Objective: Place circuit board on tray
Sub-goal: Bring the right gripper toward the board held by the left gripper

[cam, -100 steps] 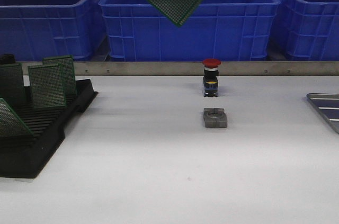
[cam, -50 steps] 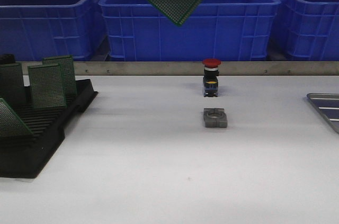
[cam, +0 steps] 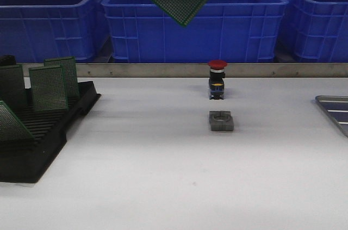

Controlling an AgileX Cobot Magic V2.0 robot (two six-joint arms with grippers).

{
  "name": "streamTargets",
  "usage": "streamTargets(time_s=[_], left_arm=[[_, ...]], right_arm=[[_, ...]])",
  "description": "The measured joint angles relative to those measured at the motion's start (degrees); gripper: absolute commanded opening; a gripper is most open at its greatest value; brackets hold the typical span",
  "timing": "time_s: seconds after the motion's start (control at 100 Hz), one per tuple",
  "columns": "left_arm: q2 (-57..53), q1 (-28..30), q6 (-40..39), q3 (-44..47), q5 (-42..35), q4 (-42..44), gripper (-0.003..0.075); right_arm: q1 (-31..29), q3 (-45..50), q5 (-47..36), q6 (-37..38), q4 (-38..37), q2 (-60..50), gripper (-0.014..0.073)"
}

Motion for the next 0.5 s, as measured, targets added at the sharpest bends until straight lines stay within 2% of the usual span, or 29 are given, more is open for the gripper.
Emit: streamTargets(time_s=[0.25,0.37,0.5], left_arm=[[0.0,0.0,0.0,0.0,0.0,-0.1,-0.002],[0.0,0.0,0.0,0.0,0.0,-0.1,-0.002],[0.0,0.0,0.0,0.0,0.0,-0.1,-0.002]], right_arm=[[4.1,-5.9,0.2,-14.1,12.3,7.8,0.0494],[5.2,-8.0,0.4,-25.8,20.3,10.4,0.0494],[5.9,-9.3,2.0,-43.5,31.0,12.0,0.0494]])
